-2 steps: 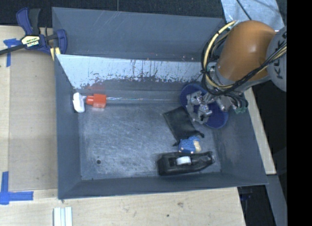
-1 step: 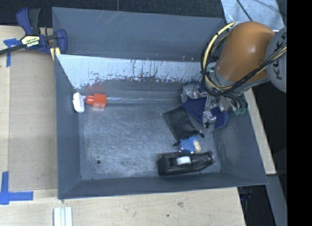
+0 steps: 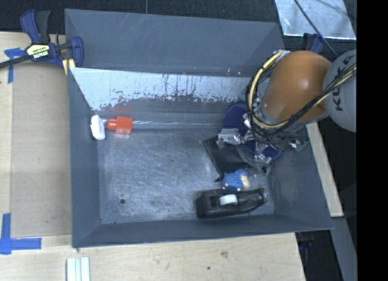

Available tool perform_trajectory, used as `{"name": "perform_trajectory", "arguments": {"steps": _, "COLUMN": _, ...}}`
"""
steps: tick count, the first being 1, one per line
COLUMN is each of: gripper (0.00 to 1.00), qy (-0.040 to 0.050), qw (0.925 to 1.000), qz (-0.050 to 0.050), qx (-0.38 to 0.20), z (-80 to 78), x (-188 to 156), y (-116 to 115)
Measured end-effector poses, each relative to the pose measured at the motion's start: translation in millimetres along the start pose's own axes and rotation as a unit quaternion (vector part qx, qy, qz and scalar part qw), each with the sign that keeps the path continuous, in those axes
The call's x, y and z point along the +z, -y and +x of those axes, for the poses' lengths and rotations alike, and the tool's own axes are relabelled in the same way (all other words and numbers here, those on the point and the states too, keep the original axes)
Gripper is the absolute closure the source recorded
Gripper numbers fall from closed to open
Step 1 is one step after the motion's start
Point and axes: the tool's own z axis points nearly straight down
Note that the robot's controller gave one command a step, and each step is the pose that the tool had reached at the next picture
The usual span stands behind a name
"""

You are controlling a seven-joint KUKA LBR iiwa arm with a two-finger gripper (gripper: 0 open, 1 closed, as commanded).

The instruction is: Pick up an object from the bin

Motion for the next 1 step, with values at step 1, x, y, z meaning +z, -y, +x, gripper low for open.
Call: {"name": "perform_trajectory", "arguments": {"steps": 1, "gripper": 0.0, "qy": 0.0003, "qw": 0.9838, "qz": 0.0, "qx": -0.18, "z": 2.1, "x": 10.1, "y": -5.5}}
